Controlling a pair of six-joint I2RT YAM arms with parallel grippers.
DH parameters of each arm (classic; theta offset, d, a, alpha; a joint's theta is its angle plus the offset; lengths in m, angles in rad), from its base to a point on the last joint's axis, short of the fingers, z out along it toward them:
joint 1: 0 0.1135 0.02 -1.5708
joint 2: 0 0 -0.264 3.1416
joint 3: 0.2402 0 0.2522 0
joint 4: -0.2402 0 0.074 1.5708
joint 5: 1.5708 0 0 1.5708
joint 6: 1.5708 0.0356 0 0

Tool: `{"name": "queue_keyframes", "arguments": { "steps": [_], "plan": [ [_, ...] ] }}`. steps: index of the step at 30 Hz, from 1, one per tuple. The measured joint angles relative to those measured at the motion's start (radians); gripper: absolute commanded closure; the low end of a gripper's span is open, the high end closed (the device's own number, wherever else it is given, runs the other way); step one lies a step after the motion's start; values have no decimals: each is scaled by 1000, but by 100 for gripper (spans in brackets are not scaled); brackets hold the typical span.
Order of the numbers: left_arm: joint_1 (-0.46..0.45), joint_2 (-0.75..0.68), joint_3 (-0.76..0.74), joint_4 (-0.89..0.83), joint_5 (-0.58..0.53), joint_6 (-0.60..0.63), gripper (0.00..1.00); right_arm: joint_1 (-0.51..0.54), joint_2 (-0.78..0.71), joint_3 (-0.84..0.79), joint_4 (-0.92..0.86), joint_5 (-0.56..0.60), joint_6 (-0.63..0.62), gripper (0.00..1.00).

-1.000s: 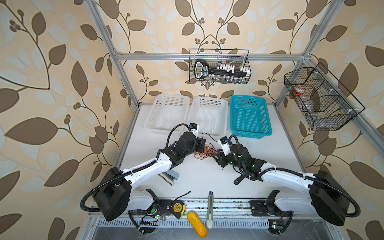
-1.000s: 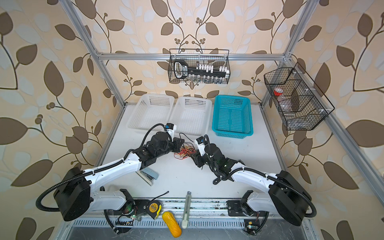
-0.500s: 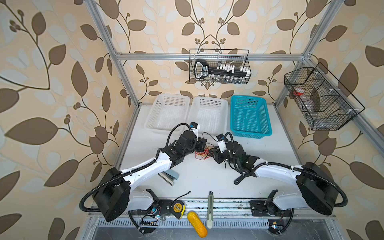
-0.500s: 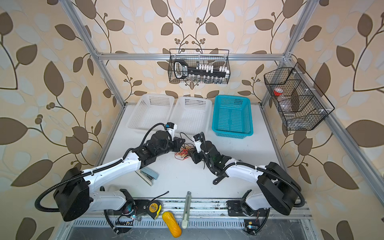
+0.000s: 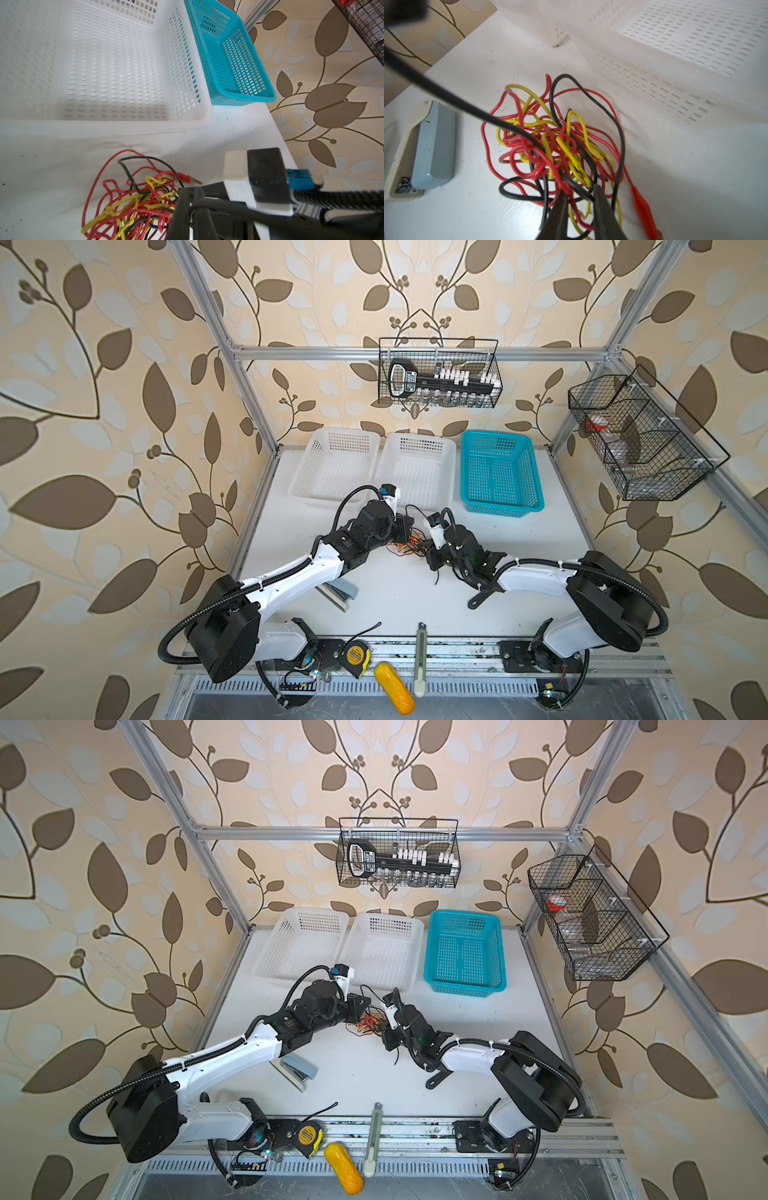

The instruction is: Untangle the cables

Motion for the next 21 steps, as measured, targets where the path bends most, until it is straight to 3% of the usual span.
{"name": "queue_keyframes", "arguments": {
  "steps": [2, 9, 21],
  "plan": [
    [0, 0, 0, 0, 0, 0, 100, 0, 8, 1, 6, 8, 3, 100],
    [0, -16, 5, -35, -10, 1, 100, 2, 4, 3, 6, 41, 1, 100],
    [-13, -197, 53, -309, -261, 4, 100, -9, -183, -35, -31, 72, 6, 100]
  ]
}}
